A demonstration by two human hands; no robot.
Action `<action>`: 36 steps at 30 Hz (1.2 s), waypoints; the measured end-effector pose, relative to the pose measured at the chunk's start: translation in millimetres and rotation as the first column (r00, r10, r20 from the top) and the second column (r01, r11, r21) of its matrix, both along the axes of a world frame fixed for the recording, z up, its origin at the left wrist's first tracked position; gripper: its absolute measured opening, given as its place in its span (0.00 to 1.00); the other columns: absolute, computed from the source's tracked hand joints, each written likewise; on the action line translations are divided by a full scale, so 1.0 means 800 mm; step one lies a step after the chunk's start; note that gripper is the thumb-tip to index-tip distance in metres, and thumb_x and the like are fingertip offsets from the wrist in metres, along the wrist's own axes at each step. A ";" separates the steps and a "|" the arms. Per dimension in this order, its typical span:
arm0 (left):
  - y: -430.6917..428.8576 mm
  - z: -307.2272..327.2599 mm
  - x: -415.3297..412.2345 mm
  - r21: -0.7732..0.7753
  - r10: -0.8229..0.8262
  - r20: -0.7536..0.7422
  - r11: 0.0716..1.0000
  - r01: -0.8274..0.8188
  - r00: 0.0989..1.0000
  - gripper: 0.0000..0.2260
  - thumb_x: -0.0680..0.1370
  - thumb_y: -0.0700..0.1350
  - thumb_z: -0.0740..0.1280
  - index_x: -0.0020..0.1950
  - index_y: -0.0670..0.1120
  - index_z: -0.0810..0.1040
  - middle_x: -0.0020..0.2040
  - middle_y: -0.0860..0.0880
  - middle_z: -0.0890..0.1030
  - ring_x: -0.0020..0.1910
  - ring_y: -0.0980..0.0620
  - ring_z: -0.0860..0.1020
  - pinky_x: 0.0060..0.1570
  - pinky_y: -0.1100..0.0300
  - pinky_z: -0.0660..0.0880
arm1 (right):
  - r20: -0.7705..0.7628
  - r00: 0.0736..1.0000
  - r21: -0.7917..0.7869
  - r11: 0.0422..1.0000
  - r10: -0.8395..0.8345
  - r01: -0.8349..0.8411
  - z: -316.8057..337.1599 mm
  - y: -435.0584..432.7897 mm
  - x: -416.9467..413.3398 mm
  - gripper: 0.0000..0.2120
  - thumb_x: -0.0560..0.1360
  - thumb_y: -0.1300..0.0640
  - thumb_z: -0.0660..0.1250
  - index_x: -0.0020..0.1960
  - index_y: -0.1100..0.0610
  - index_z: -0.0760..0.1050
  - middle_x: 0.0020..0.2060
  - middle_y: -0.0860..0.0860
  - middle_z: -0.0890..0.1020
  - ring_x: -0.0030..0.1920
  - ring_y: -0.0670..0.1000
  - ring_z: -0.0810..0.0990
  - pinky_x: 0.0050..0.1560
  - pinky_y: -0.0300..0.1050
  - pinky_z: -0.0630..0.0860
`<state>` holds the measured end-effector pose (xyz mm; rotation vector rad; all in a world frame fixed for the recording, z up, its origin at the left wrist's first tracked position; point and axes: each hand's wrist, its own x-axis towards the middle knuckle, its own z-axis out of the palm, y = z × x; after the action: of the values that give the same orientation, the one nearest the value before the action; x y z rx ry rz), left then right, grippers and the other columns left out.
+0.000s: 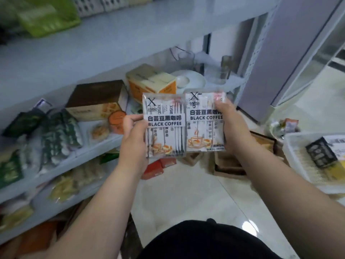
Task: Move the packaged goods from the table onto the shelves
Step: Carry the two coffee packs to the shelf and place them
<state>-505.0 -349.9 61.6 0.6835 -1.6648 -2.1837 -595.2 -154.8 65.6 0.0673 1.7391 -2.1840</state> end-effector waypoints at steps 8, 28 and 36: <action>-0.047 0.066 0.024 -0.058 0.385 -0.130 0.917 -0.395 0.914 0.04 0.82 0.39 0.59 0.52 0.48 0.69 0.45 0.45 0.84 0.42 0.46 0.83 0.35 0.52 0.80 | -0.202 0.880 -0.009 0.898 0.430 -0.441 0.064 -0.116 -0.067 0.09 0.83 0.56 0.61 0.62 0.50 0.73 0.50 0.54 0.86 0.50 0.58 0.87 0.48 0.59 0.83; -0.246 0.120 0.159 -0.446 0.606 -0.314 0.585 -0.677 0.731 0.14 0.82 0.42 0.62 0.59 0.61 0.65 0.53 0.55 0.79 0.43 0.58 0.80 0.41 0.55 0.80 | -0.575 0.516 0.207 0.723 0.635 -0.659 0.151 -0.392 0.017 0.47 0.64 0.37 0.79 0.76 0.33 0.58 0.68 0.46 0.78 0.65 0.49 0.79 0.65 0.61 0.76; -0.358 0.139 0.135 -0.532 0.487 -0.279 0.639 -0.555 0.828 0.21 0.84 0.45 0.59 0.72 0.63 0.56 0.61 0.59 0.77 0.54 0.62 0.80 0.51 0.57 0.76 | -0.684 0.542 0.242 0.853 0.488 -0.462 0.175 -0.468 0.012 0.43 0.67 0.40 0.78 0.74 0.28 0.58 0.74 0.42 0.67 0.73 0.47 0.69 0.72 0.58 0.70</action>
<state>-397.2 -636.1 173.1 0.7187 -1.6823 -1.1687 -585.4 -528.8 205.8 -1.3050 1.8304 -1.8385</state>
